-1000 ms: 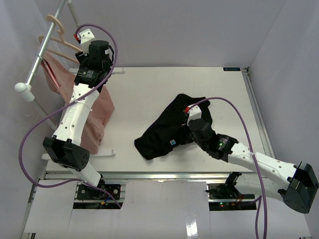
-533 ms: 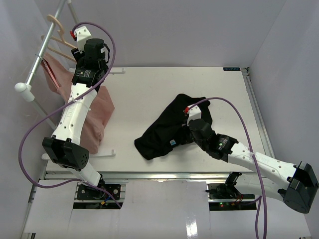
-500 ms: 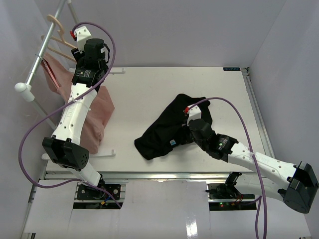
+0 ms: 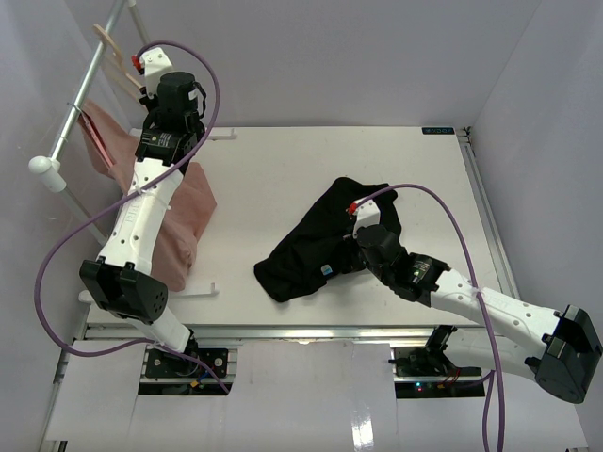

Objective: Place the t-shirt on the hanger

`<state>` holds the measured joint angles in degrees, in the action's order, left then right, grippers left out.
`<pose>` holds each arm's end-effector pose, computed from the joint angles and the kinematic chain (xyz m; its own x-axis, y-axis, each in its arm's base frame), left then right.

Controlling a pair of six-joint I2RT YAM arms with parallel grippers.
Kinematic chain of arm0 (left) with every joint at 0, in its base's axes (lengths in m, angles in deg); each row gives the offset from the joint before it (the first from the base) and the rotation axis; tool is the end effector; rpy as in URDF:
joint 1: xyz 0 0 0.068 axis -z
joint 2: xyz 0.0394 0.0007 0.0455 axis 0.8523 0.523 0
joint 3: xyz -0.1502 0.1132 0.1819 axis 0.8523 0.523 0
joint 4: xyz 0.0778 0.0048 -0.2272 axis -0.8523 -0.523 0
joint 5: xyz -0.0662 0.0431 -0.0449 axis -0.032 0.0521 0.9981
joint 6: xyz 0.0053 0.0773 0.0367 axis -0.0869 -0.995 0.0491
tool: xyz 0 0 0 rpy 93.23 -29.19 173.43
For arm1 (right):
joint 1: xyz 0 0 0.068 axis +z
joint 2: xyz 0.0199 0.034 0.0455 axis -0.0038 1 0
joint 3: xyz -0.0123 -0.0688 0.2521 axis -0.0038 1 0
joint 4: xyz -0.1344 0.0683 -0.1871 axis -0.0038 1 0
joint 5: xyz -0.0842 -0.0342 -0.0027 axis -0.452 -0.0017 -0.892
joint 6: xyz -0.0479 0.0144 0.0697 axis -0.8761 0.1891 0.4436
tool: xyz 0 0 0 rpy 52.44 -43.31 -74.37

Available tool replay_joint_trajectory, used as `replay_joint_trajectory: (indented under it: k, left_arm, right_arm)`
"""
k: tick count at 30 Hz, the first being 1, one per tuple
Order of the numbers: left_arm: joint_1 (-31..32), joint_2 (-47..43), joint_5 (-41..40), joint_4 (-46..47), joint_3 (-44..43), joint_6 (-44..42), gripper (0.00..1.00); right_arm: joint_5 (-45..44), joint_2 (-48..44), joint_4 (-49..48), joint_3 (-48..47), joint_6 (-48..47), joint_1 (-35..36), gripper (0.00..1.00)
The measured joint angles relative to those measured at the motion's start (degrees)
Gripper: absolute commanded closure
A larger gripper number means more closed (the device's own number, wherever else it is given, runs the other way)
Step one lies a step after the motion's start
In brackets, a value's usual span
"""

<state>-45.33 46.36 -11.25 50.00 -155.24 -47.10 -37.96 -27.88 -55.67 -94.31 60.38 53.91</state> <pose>0.3564 -0.0257 0.4361 -0.1815 -0.0964 -0.9787 -0.5822 0.8126 0.0279 0.1709 0.1782 0.2480 -0.3999 -0.1654 -0.9015 -0.4027 0.9153 0.0107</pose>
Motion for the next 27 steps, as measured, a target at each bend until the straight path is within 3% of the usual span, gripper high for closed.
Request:
replay_joint_trajectory:
  k: [1, 16, 27]
  left_arm:
    - [0.0, -0.1, -0.1, 0.0, 0.0, -0.2, 1.0]
    - [-0.3, -2.0, 2.8, -0.2, -2.9, -2.6, 1.0]
    - [-0.7, -15.0, 26.5, 3.1, 8.9, 1.7, 1.0]
  right_arm:
    - [0.0, 0.0, 0.0, 0.0, 0.0, 0.0, 0.92]
    - [0.8, 0.0, 0.0, 0.0, 0.0, 0.0, 0.92]
    - [1.1, 0.2, -0.1, 0.0, 0.0, 0.0, 0.92]
